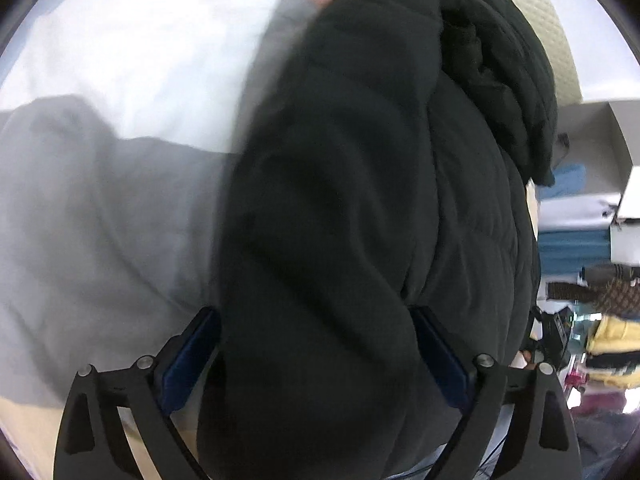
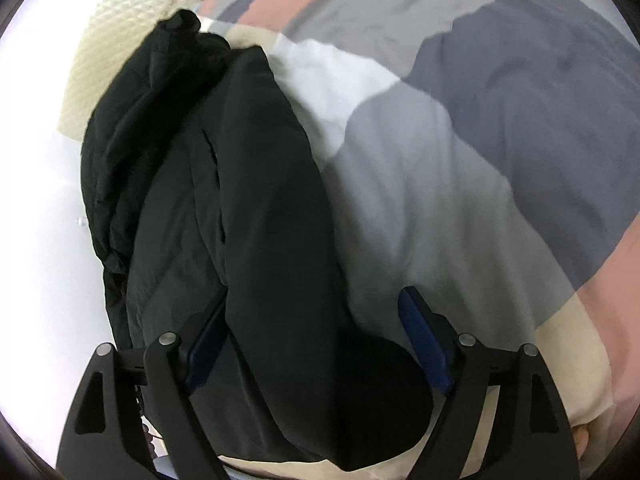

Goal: Fold large clothes

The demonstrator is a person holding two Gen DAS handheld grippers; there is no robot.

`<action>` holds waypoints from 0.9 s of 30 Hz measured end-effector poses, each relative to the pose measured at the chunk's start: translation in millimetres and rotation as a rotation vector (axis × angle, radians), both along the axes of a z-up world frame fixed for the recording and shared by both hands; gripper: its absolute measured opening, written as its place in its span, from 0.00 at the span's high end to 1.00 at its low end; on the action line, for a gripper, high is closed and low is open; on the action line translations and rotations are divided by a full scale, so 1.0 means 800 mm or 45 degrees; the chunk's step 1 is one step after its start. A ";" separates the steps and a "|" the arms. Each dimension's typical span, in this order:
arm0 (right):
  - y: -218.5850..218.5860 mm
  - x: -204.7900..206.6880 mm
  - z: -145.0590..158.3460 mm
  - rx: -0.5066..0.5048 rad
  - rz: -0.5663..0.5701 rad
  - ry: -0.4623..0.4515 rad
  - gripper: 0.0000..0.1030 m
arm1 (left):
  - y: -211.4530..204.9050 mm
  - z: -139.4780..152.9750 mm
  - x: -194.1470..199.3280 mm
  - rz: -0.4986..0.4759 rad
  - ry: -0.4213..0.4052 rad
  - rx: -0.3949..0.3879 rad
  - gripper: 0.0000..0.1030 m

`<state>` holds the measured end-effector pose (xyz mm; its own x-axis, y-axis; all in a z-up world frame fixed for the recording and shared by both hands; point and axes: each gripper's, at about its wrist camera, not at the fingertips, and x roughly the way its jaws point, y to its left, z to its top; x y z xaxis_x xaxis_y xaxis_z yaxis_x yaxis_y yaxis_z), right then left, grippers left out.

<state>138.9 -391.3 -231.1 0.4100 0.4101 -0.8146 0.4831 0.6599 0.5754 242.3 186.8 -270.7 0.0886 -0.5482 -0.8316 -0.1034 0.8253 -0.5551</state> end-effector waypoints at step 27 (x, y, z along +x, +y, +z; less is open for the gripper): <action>0.032 0.027 0.004 0.024 0.157 -0.069 0.48 | -0.051 0.019 0.006 -0.230 -0.024 0.011 0.54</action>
